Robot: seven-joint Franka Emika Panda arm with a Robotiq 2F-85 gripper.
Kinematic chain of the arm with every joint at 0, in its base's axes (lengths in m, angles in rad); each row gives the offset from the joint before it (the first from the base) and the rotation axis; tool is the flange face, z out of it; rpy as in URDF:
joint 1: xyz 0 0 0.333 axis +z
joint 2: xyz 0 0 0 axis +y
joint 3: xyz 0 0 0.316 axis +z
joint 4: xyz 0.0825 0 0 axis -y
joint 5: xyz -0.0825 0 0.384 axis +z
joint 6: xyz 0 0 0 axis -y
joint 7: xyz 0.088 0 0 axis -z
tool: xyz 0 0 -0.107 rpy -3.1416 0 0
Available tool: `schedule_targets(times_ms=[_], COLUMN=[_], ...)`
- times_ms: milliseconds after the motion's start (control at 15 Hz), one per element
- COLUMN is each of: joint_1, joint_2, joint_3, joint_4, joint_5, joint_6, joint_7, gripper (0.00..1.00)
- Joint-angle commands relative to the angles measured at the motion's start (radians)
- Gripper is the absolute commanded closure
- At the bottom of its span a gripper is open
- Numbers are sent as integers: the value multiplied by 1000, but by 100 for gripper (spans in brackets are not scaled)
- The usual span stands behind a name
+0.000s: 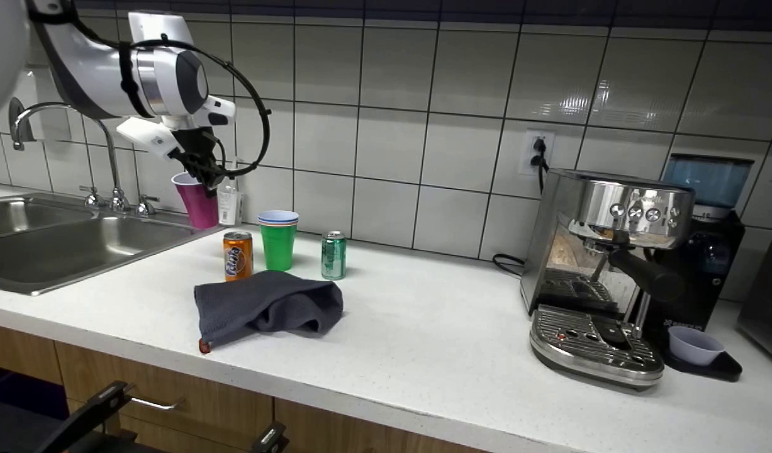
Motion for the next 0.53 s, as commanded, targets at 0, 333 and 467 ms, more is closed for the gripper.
schedule_targets(times_ms=[0, 333, 467], joint_1=[82, 166, 197], joint_2=[-40, -43, -50], joint_3=[-120, -246, -280], joint_4=[-42, -46, -52], joint_5=[-80, -113, -115], joint_6=[53, 84, 75], joint_7=[114, 197, 212], gripper=[99, 99, 99])
